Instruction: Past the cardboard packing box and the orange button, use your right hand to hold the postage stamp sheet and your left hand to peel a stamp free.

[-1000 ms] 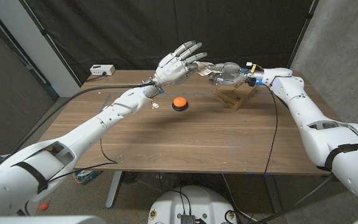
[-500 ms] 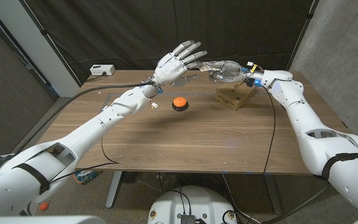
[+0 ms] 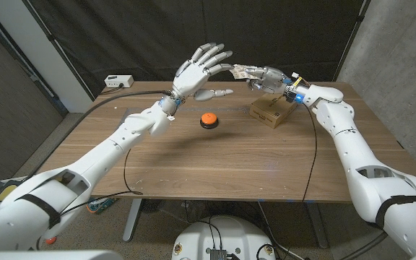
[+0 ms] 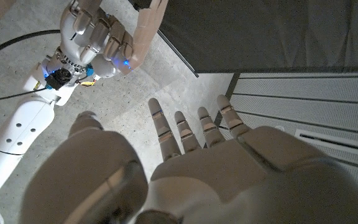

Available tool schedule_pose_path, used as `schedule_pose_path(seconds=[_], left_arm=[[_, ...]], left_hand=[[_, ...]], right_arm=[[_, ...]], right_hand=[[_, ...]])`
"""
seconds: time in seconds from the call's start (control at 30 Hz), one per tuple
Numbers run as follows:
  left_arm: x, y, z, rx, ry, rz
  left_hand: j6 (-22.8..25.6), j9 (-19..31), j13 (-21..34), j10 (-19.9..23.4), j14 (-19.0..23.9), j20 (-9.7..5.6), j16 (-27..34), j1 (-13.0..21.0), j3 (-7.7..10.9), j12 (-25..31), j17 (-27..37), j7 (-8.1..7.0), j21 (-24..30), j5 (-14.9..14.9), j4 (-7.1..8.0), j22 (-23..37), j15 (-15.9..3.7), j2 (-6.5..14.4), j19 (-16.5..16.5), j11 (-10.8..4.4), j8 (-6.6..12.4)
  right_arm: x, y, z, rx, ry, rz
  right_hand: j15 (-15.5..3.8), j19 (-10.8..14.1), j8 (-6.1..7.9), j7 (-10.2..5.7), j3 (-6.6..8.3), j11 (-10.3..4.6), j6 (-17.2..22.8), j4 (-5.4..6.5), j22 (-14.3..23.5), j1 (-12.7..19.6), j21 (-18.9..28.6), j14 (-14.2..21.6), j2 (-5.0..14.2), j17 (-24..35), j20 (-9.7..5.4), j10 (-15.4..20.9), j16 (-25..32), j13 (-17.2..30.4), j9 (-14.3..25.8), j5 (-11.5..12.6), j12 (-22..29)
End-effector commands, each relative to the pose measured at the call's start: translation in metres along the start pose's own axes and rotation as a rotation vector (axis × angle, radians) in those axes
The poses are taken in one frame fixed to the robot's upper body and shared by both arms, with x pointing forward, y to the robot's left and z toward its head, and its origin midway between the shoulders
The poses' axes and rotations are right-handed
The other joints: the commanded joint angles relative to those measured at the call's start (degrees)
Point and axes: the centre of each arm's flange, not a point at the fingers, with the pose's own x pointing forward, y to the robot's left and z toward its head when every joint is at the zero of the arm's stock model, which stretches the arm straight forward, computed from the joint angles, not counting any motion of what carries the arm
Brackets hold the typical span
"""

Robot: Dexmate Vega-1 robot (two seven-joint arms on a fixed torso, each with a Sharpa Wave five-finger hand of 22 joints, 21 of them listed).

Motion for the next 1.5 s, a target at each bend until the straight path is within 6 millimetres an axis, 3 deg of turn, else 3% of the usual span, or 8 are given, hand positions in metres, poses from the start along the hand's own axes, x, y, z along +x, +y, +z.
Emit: schedule_pose_path(seconds=[0.03,0.23,0.6,0.83,0.97,1.1,1.4,1.5], left_arm=[[-0.004,0.000,-0.029,-0.562,0.455,-0.001],[-0.005,-0.006,-0.034,-0.685,0.592,-0.009],[-0.004,-0.015,-0.036,-0.806,0.713,-0.003],[0.002,-0.016,-0.034,-0.851,0.734,-0.008],[0.008,-0.017,-0.034,-0.859,0.701,-0.046],[0.014,-0.016,-0.033,-0.846,0.663,-0.070],[0.030,-0.019,-0.032,-0.797,0.530,-0.147],[0.034,-0.019,-0.028,-0.759,0.525,-0.127]], left_hand=[[3.5,-0.2,0.1,1.4,0.4,1.02,0.3,2.0,1.15,0.7,-0.3,0.12,-0.7,0.4,-0.46,0.1,-0.71,2.2,-0.4,0.26,1.17],[9.0,-0.9,0.0,2.8,0.2,1.68,0.3,5.0,2.10,1.1,-0.9,0.16,-1.1,-0.3,-1.89,0.2,0.32,3.2,-1.3,0.45,2.51],[8.3,-1.5,-0.1,0.8,-1.2,2.06,-0.1,8.8,1.83,0.2,-1.5,-0.03,-1.4,-1.1,-4.75,0.3,1.35,0.6,-1.8,0.75,1.41],[8.0,-1.6,0.0,0.4,-1.8,2.31,-0.2,10.2,1.88,0.0,-1.7,-0.07,-1.5,-1.2,-5.64,0.3,1.65,0.1,-1.8,0.53,0.96],[5.9,-1.8,0.1,-2.7,-3.7,3.50,-0.3,13.3,0.84,-1.3,-1.9,-0.03,-2.1,-1.5,-8.01,0.4,3.13,-2.9,-3.1,1.64,-0.71],[4.2,-1.8,0.2,-4.4,-4.8,4.10,-0.2,14.0,0.04,-1.9,-1.9,0.00,-2.4,-1.4,-8.63,0.4,4.01,-4.1,-3.6,2.31,-1.76],[1.3,-1.6,0.5,-8.7,-8.4,4.24,-0.4,16.3,-0.35,-3.5,-1.9,-0.06,-3.3,-1.0,-9.48,0.5,5.36,-3.6,-5.2,3.79,-3.67],[5.4,-0.6,0.6,-7.4,-7.8,3.54,0.3,18.0,0.17,-2.8,-1.9,0.01,-3.2,-0.8,-9.78,0.5,4.50,-1.8,-4.5,2.09,-1.88]], right_arm=[[-0.006,0.010,0.010,-0.240,-0.080,-0.210],[-0.007,0.018,0.012,-0.362,-0.111,-0.289],[-0.012,0.031,0.021,-0.560,-0.115,-0.372],[-0.014,0.036,0.023,-0.629,-0.121,-0.397],[-0.014,0.037,0.023,-0.648,-0.122,-0.405],[-0.014,0.039,0.023,-0.661,-0.120,-0.410],[-0.012,0.045,0.026,-0.722,-0.121,-0.431],[-0.010,0.048,0.028,-0.749,-0.118,-0.431]], right_hand=[[-1.86,-0.4,0.04,-0.16,0.25,-0.84,0.9,-0.05,-0.2,0.8,-0.3,-0.9,-0.20,0.6,-5.76,12.8,0.8,0.8,0.2,-0.1,0.8],[-1.86,-0.7,-0.06,-0.18,0.16,-0.74,1.3,-0.10,-0.4,1.2,-0.2,-1.2,-0.33,0.8,-5.63,12.9,1.2,1.0,0.1,-0.4,0.9],[-1.84,-0.6,-0.29,0.05,-0.06,-0.66,2.3,-0.17,-0.7,1.9,0.0,-1.2,-0.53,1.5,-5.48,13.4,2.4,1.2,-0.2,-0.9,1.1],[-1.87,-0.5,-0.51,0.20,-0.17,-0.68,2.9,-0.14,-0.9,2.3,0.1,-1.3,-0.62,2.2,-5.43,13.6,3.4,1.4,-0.4,-1.1,1.3],[-1.88,-0.3,-0.57,0.22,-0.19,-0.81,3.2,-0.19,-1.0,2.5,0.2,-1.4,-0.70,2.5,-5.35,13.8,3.7,1.5,-0.5,-1.2,1.4],[-1.88,-0.3,-0.53,0.23,-0.23,-0.77,3.5,-0.22,-1.1,2.7,0.2,-1.4,-0.81,2.8,-5.31,13.9,4.0,1.6,-0.4,-1.2,1.5],[-1.89,-0.1,-0.79,0.52,-0.30,-0.71,4.0,-0.16,-1.3,3.0,0.3,-1.7,-0.87,3.2,-5.09,14.4,4.6,1.7,-0.5,-1.1,1.7],[-1.89,0.1,-0.78,0.49,-0.33,-0.61,4.3,-0.19,-1.4,3.1,0.3,-1.6,-0.98,3.4,-5.00,14.6,4.8,1.7,-0.5,-1.1,1.7]])
